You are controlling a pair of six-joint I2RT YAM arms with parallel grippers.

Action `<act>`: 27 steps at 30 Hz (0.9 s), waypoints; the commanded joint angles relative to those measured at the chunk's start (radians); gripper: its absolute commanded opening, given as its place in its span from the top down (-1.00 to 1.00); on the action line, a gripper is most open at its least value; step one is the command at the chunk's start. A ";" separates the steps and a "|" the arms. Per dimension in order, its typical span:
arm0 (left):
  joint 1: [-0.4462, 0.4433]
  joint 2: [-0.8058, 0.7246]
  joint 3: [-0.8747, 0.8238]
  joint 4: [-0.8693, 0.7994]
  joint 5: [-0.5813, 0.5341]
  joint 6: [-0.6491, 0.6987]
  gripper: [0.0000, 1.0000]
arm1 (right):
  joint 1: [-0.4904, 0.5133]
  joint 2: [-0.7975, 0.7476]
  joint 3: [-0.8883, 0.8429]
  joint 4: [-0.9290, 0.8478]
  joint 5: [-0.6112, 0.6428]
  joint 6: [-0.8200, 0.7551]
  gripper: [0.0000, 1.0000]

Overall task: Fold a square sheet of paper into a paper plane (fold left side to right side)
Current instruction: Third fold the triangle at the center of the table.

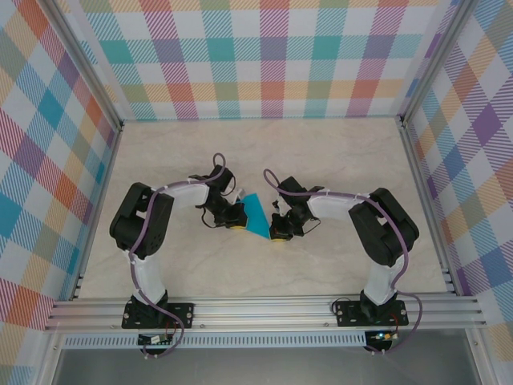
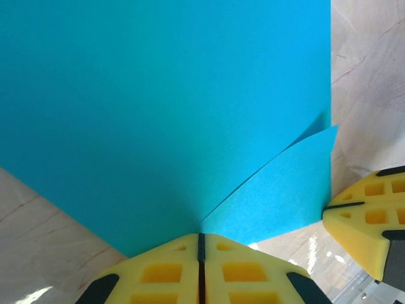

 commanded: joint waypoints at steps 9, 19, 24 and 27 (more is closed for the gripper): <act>0.100 -0.028 -0.058 -0.059 -0.068 0.059 0.84 | -0.001 0.051 -0.031 -0.126 0.066 -0.017 0.99; 0.146 -0.144 -0.073 -0.021 -0.001 0.007 0.61 | 0.000 -0.034 -0.052 -0.033 0.017 -0.046 0.95; 0.145 -0.284 -0.183 0.172 0.063 -0.183 0.25 | 0.000 -0.171 -0.047 -0.017 0.072 -0.075 0.53; 0.141 -0.362 -0.284 0.318 0.058 -0.310 0.11 | -0.001 -0.253 -0.042 -0.049 0.156 -0.114 0.27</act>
